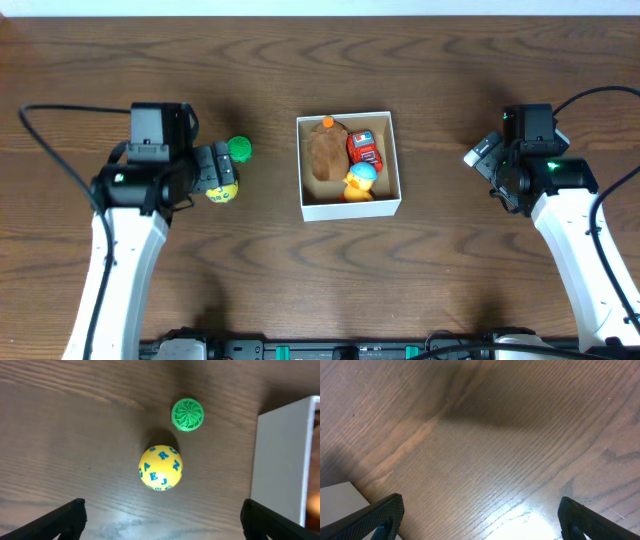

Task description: Pack container

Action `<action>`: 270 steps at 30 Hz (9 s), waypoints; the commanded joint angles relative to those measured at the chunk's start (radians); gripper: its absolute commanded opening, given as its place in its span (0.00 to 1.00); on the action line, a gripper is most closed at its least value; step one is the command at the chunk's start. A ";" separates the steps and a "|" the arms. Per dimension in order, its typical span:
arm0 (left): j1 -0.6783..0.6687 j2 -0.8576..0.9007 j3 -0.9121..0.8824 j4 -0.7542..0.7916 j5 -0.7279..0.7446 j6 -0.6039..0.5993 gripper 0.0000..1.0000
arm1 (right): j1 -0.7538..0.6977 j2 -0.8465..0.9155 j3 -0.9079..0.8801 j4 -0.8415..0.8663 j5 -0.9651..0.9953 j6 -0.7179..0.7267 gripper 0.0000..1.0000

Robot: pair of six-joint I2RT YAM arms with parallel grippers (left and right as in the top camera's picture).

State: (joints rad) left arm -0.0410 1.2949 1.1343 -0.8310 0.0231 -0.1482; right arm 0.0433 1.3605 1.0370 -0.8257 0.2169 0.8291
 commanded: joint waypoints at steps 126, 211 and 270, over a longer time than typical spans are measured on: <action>-0.105 0.794 0.323 0.137 -0.084 0.089 0.91 | -0.006 -0.007 0.014 -0.001 0.007 -0.008 0.99; -0.661 0.436 0.340 0.331 -0.130 0.227 0.98 | -0.006 -0.007 0.014 -0.001 0.007 -0.008 0.99; -0.013 -0.736 -0.309 0.213 -0.004 0.316 0.98 | -0.006 -0.007 0.014 -0.002 0.007 -0.008 0.99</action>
State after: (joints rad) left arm -0.0677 0.6292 0.9310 -0.6468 -0.0078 0.1497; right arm 0.0433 1.3605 1.0378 -0.8253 0.2161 0.8291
